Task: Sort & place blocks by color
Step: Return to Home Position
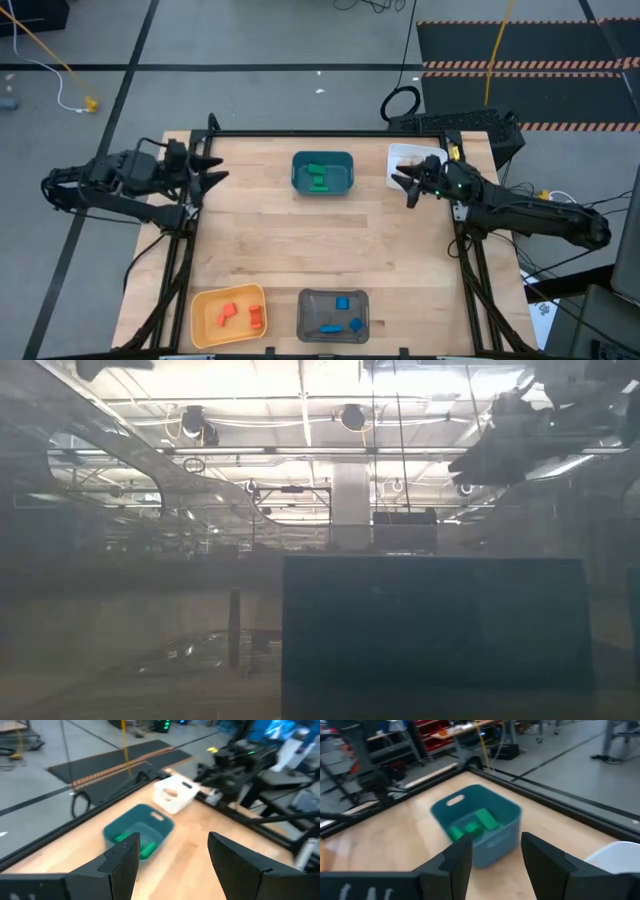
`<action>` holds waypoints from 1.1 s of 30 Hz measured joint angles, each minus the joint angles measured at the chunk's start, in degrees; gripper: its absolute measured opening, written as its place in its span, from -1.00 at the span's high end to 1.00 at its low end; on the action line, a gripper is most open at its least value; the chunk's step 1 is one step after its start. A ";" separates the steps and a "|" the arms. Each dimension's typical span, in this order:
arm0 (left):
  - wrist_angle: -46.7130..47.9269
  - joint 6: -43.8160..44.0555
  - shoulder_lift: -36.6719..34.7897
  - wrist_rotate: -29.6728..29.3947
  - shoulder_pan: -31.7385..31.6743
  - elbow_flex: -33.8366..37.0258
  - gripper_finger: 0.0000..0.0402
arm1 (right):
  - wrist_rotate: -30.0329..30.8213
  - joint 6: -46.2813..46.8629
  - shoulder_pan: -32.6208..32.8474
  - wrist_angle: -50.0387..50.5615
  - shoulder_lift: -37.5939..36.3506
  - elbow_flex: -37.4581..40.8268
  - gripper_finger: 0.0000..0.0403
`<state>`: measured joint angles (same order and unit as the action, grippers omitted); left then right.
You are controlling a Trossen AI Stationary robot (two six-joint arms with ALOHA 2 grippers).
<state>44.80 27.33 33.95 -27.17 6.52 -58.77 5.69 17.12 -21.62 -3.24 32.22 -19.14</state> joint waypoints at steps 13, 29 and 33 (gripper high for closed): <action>-10.37 2.89 -2.79 -1.91 0.01 15.84 -0.17 | 0.37 -0.37 7.51 -15.17 -0.12 6.35 0.21; -55.59 -3.09 -2.79 -0.81 0.43 43.68 -0.17 | 0.27 5.00 7.92 -34.12 0.05 17.81 0.21; -66.26 -4.12 -2.79 0.13 0.47 50.42 -0.17 | 0.28 4.54 7.90 -33.71 0.18 17.86 0.21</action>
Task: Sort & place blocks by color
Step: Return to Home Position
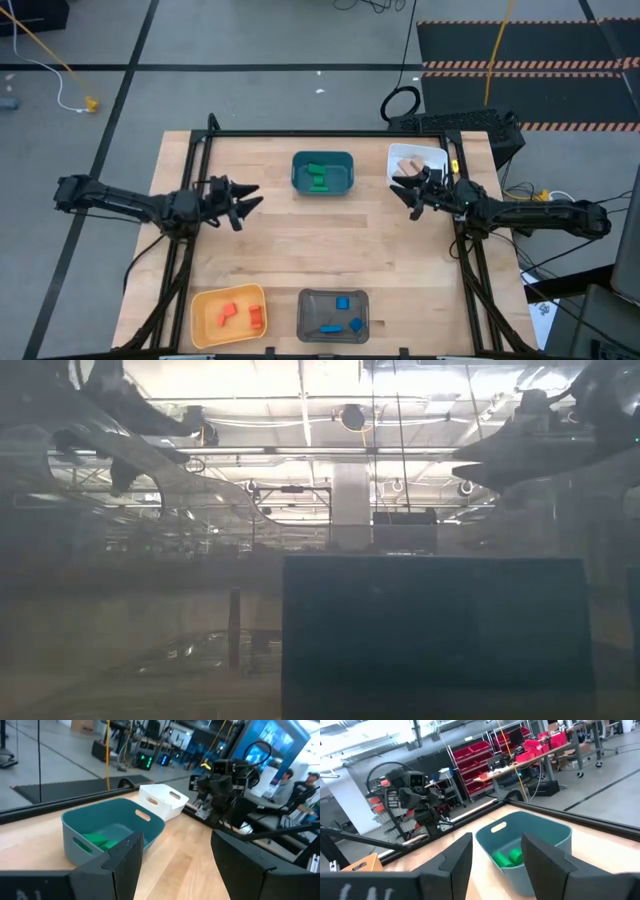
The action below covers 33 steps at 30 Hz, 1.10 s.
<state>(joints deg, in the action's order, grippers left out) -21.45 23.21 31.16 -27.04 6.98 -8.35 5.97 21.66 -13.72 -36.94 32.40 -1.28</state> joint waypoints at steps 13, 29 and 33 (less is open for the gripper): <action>-10.23 -1.88 0.00 0.12 0.02 7.79 -0.17 | -0.02 -0.32 0.00 3.25 0.04 0.11 0.21; -10.05 -1.98 0.00 0.13 0.02 7.79 -0.17 | -0.03 0.14 0.00 7.26 0.13 0.15 0.21; -10.05 -1.98 0.00 0.12 0.02 7.79 -0.17 | -0.04 0.14 -0.02 7.25 0.13 0.15 0.21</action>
